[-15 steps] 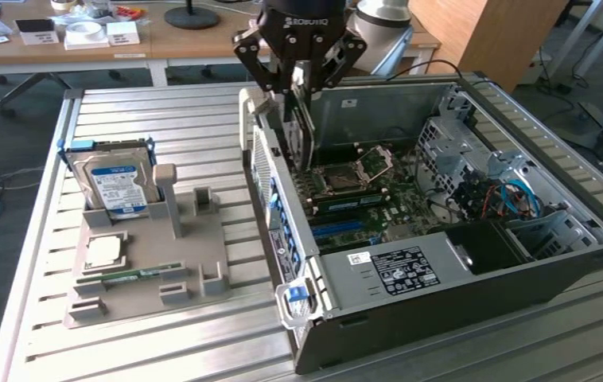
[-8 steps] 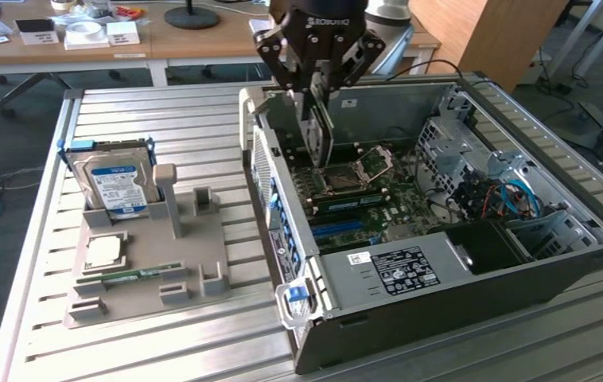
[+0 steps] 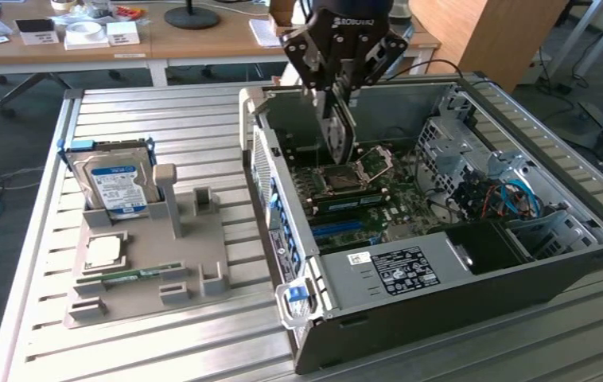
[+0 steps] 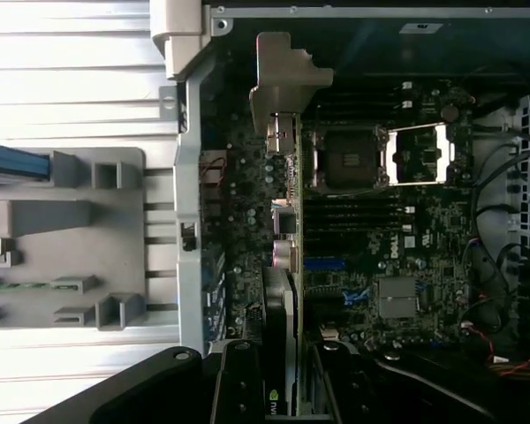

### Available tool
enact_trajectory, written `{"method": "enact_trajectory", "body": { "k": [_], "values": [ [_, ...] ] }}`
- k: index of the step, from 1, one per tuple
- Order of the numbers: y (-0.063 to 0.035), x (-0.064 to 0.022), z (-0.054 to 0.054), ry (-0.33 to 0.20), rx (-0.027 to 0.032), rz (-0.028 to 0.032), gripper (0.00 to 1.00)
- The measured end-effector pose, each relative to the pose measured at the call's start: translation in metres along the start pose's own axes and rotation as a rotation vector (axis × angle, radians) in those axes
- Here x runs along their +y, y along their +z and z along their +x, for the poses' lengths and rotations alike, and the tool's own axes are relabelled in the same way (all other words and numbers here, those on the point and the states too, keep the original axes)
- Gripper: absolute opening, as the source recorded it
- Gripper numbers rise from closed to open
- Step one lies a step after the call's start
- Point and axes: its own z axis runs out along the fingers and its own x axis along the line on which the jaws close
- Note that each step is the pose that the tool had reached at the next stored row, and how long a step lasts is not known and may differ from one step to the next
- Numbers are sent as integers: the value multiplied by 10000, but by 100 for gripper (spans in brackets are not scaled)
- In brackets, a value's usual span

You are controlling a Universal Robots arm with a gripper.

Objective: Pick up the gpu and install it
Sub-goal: 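Pick up the gpu and move the gpu toward the slot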

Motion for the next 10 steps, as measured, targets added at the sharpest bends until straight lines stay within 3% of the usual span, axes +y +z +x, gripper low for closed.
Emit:
{"method": "enact_trajectory", "body": {
  "k": [10],
  "values": [
    [8, 16, -336, 1, 2, -31, 27]
  ]
}}
